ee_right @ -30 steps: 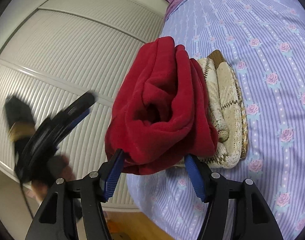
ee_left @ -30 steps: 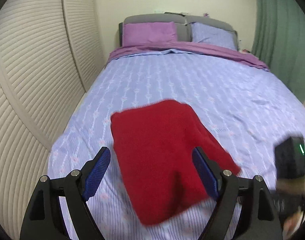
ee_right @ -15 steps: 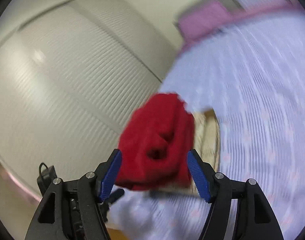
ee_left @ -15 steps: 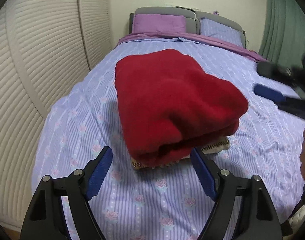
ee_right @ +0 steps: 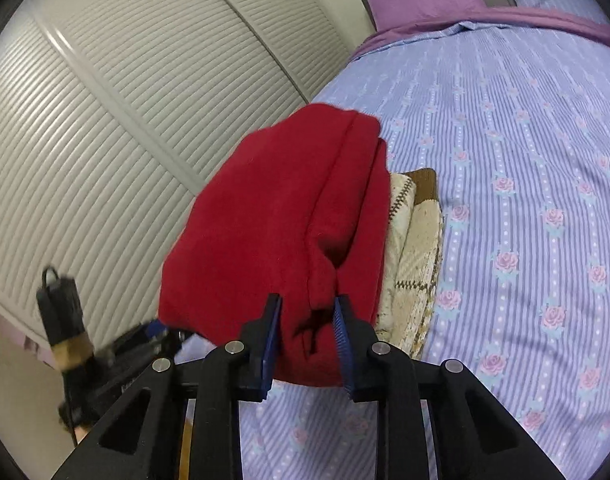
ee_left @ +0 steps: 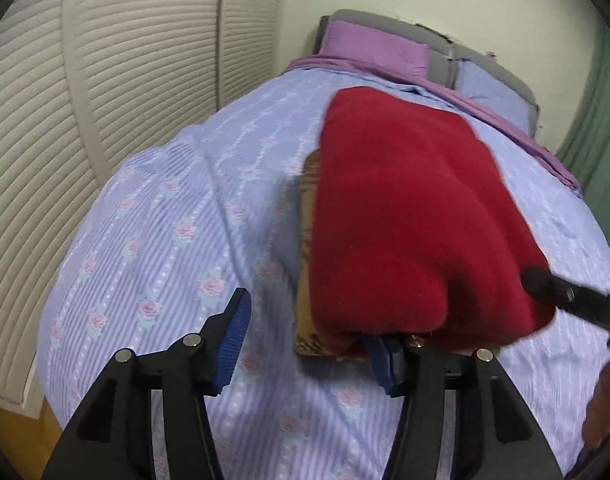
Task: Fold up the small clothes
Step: 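Lower the sweatshirt onto the beige stack and open the right gripper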
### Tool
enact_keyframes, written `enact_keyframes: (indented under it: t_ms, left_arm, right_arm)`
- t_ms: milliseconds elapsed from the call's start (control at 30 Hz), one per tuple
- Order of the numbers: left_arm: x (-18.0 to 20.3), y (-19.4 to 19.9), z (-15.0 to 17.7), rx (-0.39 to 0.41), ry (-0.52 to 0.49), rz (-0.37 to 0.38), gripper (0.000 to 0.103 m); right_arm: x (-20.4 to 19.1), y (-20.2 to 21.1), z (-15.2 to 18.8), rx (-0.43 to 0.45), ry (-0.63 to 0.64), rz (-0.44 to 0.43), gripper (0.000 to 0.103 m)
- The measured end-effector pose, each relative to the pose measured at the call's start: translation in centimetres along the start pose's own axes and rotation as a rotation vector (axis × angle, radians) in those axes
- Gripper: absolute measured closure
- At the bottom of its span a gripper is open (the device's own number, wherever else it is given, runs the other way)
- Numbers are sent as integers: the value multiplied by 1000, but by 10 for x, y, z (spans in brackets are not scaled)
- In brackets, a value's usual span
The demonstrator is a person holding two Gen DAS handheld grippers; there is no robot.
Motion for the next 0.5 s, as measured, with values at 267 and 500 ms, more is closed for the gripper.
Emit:
enact_keyframes:
  t_ms: [267, 500]
  left_arm:
    - [2, 4, 5, -36, 4, -60, 32]
    - [26, 40, 21, -69, -26, -103, 25]
  right_arm:
    - [-10, -4, 2, 36, 55, 41, 77]
    - [-13, 9, -1, 50, 74, -9, 54]
Point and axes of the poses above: each gripper's, at about its wrist camera, not at the fingertips, and y roughly against the way its jaws point, x to its right, z to its underside, the point moved 6 cm from there along -y, roughly the way its jaws point, and after that the axes turned 13 degrees about -y, right-handed, at the moved point
